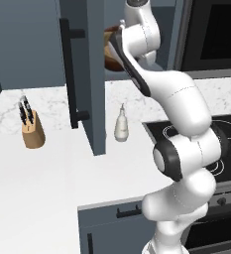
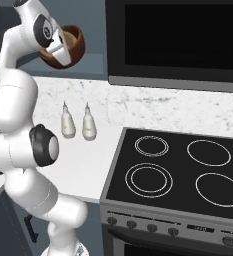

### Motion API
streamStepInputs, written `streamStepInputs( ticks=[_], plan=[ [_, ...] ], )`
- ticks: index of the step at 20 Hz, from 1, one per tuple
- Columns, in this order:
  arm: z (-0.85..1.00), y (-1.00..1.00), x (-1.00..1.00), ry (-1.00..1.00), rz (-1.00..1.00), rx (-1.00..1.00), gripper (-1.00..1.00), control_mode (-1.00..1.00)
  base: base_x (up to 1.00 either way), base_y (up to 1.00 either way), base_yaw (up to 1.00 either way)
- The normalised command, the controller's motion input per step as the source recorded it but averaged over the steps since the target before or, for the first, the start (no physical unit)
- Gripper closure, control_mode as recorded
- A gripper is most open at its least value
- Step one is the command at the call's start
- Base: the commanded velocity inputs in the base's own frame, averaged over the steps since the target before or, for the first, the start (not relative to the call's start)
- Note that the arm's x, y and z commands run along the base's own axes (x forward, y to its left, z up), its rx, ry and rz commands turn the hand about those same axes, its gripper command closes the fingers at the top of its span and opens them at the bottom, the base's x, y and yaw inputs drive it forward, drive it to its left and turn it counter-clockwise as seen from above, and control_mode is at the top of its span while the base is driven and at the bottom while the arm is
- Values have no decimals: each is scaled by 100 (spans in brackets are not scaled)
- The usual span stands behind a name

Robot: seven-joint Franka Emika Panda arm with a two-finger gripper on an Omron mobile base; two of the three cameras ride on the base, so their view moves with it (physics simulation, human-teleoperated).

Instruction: Pick up the bowls on the counter and stack them on top of one another in the open cabinet. Place the smaller bowl on top of the larger bowl.

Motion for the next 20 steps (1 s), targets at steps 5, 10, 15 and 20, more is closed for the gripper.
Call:
streamStepInputs(
  ticks=[5, 10, 15, 20],
  plan=[
    [-9, 0, 34, 3, -7, -1, 100, -100, 0, 0, 0],
    [-40, 1, 19, 1, -4, -2, 100, -100, 0, 0, 0],
    [-43, 0, 14, 0, 0, -3, 100, -100, 0, 0, 0],
    [-23, 1, 21, 0, 0, -1, 100, -100, 0, 0, 0]
  ],
)
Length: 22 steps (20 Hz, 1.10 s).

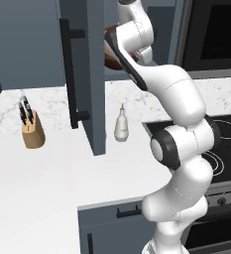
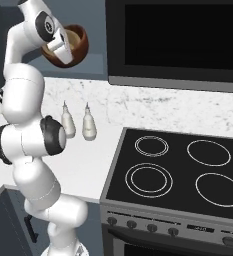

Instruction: Pick up the bowls on the counter and stack them on top of one another in the open cabinet. Place the smaller bowl on top of the larger bowl.

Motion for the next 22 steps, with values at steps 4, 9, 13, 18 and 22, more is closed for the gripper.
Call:
streamStepInputs(
  ticks=[4, 9, 13, 18, 22],
  plan=[
    [-1, 6, 25, 0, 0, -2, 100, -100, 0, 0, 0],
    [0, 11, 5, 0, 0, -3, -100, -100, 0, 0, 0],
    [0, 6, 5, 0, 0, -2, -100, -100, 0, 0, 0],
    [2, 6, 2, 0, 0, -2, -100, -100, 0, 0, 0],
    [24, 1, -40, 0, 0, -2, -100, -100, 0, 0, 0]
  ],
)
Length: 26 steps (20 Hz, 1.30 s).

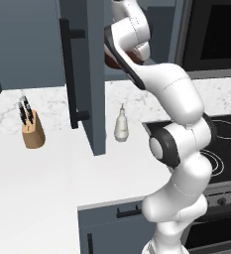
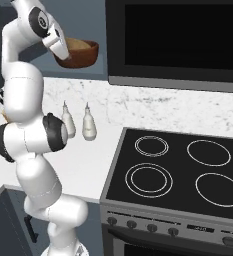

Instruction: Pick up the bowls on the counter and stack them on top of one another in the open cabinet. Place the smaller bowl on top of the larger bowl.

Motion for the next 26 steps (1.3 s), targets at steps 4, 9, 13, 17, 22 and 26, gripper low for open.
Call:
streamStepInputs(
  ticks=[4, 9, 13, 17, 22, 26],
  plan=[
    [2, -12, -97, 0, 2, 0, -100, -100, 0, 0, 0],
    [-12, -12, -96, 0, 4, -1, -100, -100, 0, 0, 0],
    [-33, -23, -93, 0, 7, 0, -100, -100, 0, 0, 0],
    [-47, -34, -61, 1, 12, -4, -100, -100, 0, 0, 0],
    [-52, -24, -78, 0, 12, -6, -100, -100, 0, 0, 0],
    [-53, -16, -65, 0, 15, -9, -100, -100, 0, 0, 0]
  ],
)
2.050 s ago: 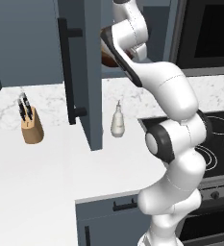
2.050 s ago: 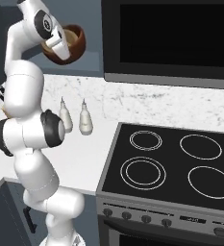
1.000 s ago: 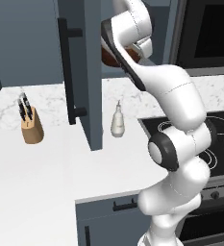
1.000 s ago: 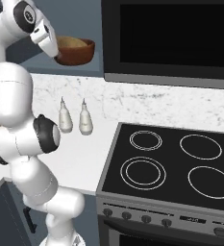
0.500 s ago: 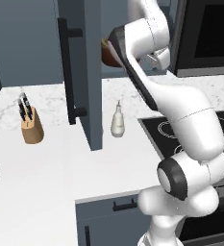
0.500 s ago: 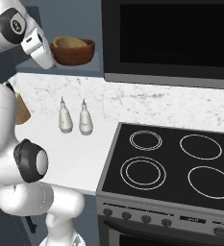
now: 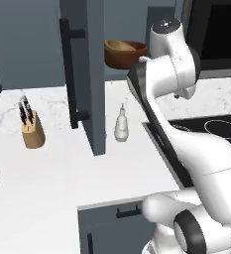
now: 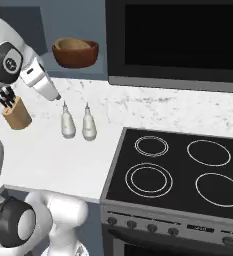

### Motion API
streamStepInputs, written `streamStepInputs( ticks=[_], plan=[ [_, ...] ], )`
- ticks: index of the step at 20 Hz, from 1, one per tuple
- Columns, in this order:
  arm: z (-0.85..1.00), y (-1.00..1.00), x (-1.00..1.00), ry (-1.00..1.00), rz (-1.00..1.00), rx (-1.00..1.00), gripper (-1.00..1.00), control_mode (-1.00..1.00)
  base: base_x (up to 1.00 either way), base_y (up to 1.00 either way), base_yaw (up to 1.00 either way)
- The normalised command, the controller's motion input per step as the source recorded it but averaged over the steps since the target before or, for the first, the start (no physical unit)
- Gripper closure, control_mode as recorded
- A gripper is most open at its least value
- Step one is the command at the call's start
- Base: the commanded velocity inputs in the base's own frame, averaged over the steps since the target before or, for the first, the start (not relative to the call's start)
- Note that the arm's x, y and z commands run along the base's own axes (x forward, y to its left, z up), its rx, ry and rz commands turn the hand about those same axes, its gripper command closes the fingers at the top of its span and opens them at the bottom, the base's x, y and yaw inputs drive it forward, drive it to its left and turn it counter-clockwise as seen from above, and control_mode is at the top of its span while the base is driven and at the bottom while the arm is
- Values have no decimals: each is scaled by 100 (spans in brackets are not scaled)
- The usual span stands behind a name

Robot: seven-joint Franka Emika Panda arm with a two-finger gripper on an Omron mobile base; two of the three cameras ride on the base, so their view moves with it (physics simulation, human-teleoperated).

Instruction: Pick up the bowls on the counter and stack them on top of one another in the open cabinet. Place the smaller bowl on top of the larger bowl.

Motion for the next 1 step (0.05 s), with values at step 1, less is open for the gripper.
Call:
streamStepInputs(
  ticks=[1],
  plan=[
    [-54, -11, -49, 0, 17, -9, -100, -100, 0, 0, 0]
  ],
)
